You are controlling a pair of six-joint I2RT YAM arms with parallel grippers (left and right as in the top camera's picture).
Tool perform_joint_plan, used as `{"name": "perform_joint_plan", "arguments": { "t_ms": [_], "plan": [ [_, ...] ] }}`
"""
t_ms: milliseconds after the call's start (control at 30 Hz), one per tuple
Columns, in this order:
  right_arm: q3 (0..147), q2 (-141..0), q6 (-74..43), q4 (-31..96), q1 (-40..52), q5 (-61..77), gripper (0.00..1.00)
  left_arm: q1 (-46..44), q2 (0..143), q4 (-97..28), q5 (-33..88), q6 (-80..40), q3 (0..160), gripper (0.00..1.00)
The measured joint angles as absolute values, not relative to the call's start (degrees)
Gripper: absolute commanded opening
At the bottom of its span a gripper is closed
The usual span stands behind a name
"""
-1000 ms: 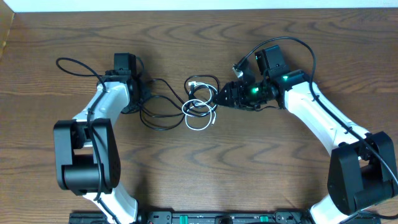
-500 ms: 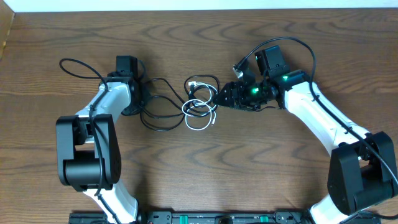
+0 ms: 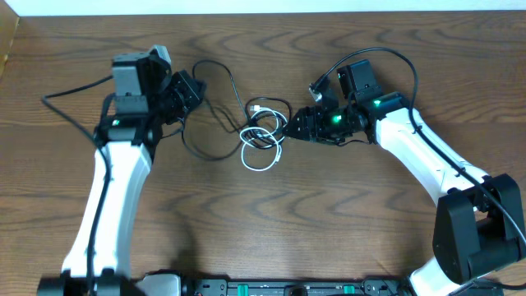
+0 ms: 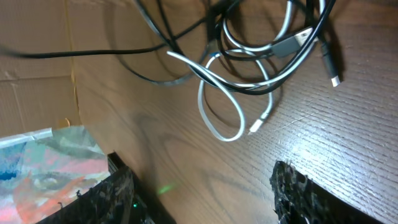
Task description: Untangle cables
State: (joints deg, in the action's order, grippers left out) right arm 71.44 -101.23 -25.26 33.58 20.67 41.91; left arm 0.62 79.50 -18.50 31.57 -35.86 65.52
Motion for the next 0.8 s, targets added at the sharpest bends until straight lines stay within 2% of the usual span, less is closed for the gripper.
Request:
{"name": "perform_joint_plan", "arguments": {
  "t_ms": [267, 667, 733, 800],
  "plan": [
    [71.44, -101.23, -25.43, 33.47, 20.67, 41.52, 0.68, -4.91, 72.95, -10.33, 38.94, -43.88, 65.52, 0.08],
    [71.44, -101.23, -25.43, 33.54, 20.67, 41.5, 0.7, -13.65, 71.13, 5.61, 41.25, -54.3, 65.52, 0.07],
    [71.44, -101.23, -25.43, 33.54, 20.67, 41.45, 0.75, -13.65, 71.13, 7.66, 41.8, -56.29, 65.52, 0.07],
    [71.44, -101.23, -25.71, 33.58, 20.67, 41.23, 0.94, -13.63, 71.13, 10.55, 42.39, -58.57, 65.49, 0.07]
  ]
}}
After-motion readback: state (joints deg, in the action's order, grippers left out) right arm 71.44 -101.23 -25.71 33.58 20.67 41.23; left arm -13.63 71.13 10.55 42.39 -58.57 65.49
